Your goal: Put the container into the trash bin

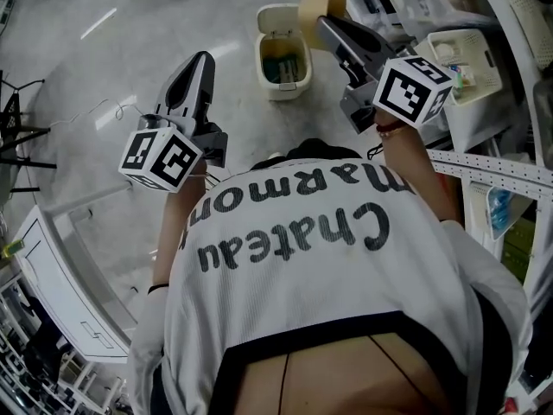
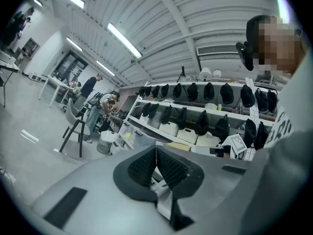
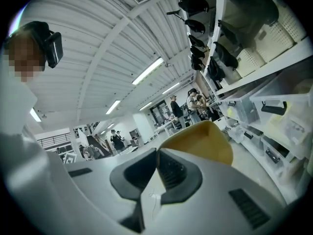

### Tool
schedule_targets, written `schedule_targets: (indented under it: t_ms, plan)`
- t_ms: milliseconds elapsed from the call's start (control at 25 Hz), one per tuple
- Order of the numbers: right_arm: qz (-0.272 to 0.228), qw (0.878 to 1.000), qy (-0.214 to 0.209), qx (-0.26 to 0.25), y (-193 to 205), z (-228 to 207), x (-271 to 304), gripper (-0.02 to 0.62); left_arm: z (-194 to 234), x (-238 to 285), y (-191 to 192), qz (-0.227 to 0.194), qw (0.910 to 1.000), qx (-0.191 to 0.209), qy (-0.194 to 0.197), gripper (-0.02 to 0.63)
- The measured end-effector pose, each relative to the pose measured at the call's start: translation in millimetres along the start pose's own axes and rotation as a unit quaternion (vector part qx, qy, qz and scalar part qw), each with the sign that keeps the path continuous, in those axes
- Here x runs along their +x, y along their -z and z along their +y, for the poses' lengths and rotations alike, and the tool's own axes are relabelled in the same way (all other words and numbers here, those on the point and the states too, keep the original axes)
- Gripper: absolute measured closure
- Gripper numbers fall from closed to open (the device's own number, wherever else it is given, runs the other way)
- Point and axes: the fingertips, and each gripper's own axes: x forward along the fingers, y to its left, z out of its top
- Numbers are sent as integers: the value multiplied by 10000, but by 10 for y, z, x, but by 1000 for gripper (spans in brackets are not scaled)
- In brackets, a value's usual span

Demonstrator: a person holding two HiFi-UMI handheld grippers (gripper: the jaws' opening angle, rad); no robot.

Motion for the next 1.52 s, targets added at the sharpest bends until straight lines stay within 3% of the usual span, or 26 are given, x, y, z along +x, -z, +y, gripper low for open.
schedule_targets:
  t_ms: [360, 560, 840, 1040, 1280, 1440, 1520]
  plan:
    - [496, 9967, 370, 523, 414, -504, 195, 558, 298, 150, 342, 298, 9992, -212, -181, 580]
    - [1105, 9898, 505, 744, 808, -832, 358, 558, 566, 202, 701, 600, 9967, -286, -476, 581]
    - [2067, 9720, 425, 1038, 1416, -1386, 720, 558, 971, 397, 1236, 1186, 9863, -598, -976, 581]
    - [2844, 9489, 327, 1330, 1932, -1821, 976, 558, 1325, 486, 1520, 1170, 9811, -628, -1409, 581]
    - [3788, 9131, -110, 1506, 2633, -2051, 1217, 558, 1632, 464, 1865, 1604, 9611, -800, -2102, 581]
    - [4546, 8806, -364, 1285, 3260, -2185, 1277, 558, 1782, 436, 2059, 1711, 9493, -952, -2461, 581]
    - [4882, 8637, -481, 1158, 3545, -2252, 1297, 558, 1881, 392, 2247, 1892, 9393, -1072, -2655, 581]
